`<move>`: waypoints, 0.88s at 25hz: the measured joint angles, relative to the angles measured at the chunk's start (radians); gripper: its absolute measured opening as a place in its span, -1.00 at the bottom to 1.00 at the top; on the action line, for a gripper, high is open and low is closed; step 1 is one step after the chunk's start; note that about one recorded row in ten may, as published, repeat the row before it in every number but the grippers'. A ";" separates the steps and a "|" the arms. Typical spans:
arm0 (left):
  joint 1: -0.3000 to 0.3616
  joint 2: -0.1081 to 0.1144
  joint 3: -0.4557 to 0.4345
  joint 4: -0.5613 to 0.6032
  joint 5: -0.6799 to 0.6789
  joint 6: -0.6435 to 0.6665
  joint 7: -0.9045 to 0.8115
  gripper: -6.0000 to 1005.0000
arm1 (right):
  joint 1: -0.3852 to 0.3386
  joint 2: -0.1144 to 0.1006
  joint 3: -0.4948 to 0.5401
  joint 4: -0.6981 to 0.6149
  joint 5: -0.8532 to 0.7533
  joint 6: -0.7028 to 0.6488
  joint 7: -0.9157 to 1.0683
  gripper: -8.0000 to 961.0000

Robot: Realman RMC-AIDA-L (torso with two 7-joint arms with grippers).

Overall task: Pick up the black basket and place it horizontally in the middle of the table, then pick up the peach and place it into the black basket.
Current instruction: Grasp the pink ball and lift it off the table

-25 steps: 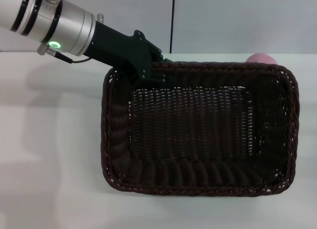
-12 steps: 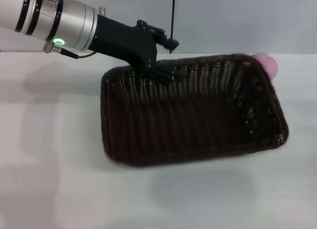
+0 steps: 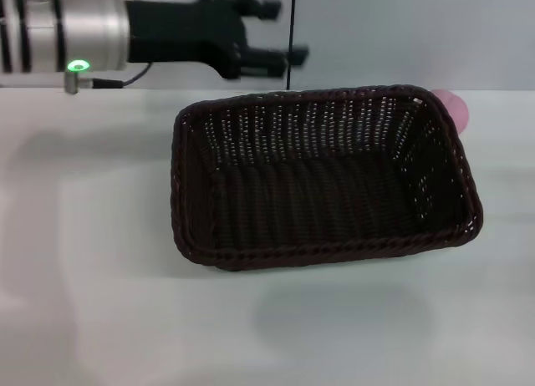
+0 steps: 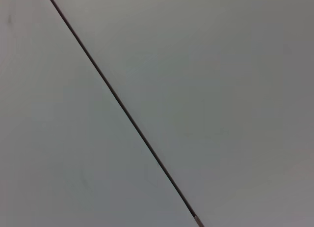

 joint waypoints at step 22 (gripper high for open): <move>0.244 -0.011 -0.003 -0.735 -1.025 0.008 0.772 0.58 | 0.027 -0.049 -0.417 -0.468 -0.364 0.125 0.523 0.16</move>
